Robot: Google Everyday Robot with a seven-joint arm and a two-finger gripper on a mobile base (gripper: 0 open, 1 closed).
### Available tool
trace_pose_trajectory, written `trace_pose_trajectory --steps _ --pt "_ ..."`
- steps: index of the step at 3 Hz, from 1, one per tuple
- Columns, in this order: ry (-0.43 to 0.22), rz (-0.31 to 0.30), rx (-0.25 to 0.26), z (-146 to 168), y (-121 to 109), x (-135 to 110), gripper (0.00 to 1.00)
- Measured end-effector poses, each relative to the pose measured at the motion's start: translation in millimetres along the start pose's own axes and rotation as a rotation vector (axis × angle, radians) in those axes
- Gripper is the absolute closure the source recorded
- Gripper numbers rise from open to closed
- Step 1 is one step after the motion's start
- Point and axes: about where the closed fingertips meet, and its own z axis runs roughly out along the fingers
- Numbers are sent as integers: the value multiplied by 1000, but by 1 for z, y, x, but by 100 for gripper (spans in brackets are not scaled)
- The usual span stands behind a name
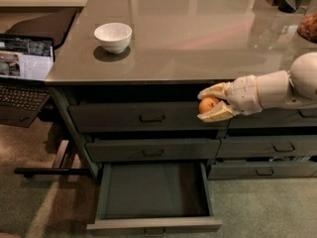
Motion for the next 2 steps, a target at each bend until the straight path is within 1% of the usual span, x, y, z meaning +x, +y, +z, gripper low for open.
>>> trace_pose_trajectory --steps 1,2 --pt "9 -50 0 -14 -18 -39 100" --pt "-27 -37 6 5 -47 -61 100"
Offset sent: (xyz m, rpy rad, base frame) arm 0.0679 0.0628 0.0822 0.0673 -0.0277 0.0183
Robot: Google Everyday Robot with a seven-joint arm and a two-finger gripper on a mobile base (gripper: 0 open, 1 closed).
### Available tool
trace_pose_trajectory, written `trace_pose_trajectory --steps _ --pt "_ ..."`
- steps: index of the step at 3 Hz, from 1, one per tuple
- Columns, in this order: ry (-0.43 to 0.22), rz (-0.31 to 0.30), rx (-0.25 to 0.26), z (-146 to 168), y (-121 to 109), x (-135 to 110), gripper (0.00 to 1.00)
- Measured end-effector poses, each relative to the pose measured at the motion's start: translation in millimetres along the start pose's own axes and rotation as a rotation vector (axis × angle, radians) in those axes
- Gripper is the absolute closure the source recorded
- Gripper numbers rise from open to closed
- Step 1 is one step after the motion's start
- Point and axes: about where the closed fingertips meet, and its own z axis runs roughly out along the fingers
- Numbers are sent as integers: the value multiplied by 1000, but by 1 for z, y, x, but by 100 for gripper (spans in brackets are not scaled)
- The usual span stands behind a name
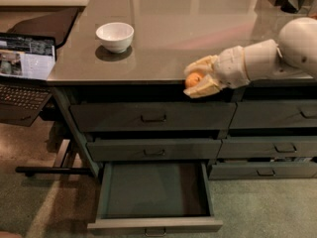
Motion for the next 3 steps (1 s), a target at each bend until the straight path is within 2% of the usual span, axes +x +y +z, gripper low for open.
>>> trace_pose_trajectory --steps 1,2,3 --pt "-50 57 29 21 -25 -2 100" --pt "-128 129 82 29 -45 -2 100" --pt "-247 200 163 26 -58 -7 100"
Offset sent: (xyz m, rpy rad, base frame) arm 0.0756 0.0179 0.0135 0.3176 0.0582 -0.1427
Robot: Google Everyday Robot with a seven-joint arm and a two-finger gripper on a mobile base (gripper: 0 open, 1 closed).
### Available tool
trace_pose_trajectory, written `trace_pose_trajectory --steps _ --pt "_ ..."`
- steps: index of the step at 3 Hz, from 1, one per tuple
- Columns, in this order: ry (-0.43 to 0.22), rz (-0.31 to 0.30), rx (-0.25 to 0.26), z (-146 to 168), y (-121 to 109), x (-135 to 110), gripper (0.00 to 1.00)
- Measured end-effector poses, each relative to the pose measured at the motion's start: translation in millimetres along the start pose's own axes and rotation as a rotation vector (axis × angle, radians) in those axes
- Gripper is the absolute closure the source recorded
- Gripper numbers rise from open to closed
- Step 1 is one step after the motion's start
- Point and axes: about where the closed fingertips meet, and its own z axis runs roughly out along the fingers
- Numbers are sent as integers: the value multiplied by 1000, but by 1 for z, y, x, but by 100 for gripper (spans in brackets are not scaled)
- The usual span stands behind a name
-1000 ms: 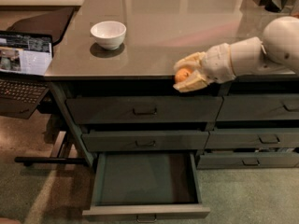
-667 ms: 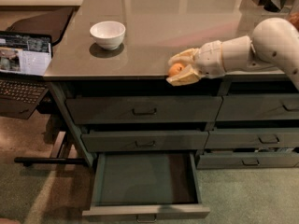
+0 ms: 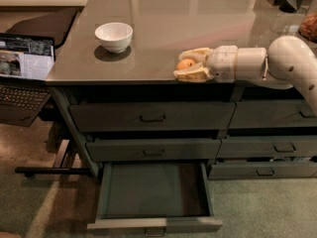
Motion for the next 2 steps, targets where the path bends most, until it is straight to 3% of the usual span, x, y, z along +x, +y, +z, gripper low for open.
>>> trace_pose_trajectory --steps 1,2 --pt "-67 48 48 1 -9 -8 100" --pt "-90 80 80 5 -15 -14 100"
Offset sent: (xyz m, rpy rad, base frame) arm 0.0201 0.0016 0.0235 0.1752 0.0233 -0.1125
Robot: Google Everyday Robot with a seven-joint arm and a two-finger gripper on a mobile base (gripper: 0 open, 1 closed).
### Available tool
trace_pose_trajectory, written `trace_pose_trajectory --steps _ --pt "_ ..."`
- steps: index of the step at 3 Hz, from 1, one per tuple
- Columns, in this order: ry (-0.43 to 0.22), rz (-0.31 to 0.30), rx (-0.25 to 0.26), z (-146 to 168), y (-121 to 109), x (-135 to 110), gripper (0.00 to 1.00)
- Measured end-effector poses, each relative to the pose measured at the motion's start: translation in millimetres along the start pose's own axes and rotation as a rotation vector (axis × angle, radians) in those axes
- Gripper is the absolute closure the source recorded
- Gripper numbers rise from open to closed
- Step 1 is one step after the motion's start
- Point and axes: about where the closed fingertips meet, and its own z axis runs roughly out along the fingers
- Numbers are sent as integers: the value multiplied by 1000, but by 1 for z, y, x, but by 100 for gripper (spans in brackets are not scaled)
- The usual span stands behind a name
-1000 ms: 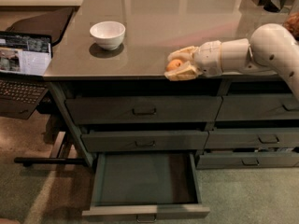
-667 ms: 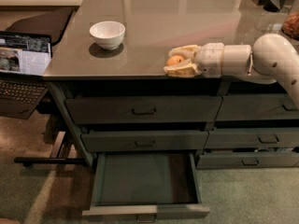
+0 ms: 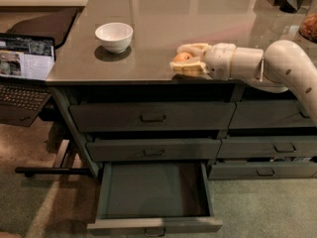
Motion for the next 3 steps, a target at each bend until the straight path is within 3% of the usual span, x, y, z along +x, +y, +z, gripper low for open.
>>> trace_pose_trajectory --steps 3 --pt "55 58 141 30 -28 -8 100"
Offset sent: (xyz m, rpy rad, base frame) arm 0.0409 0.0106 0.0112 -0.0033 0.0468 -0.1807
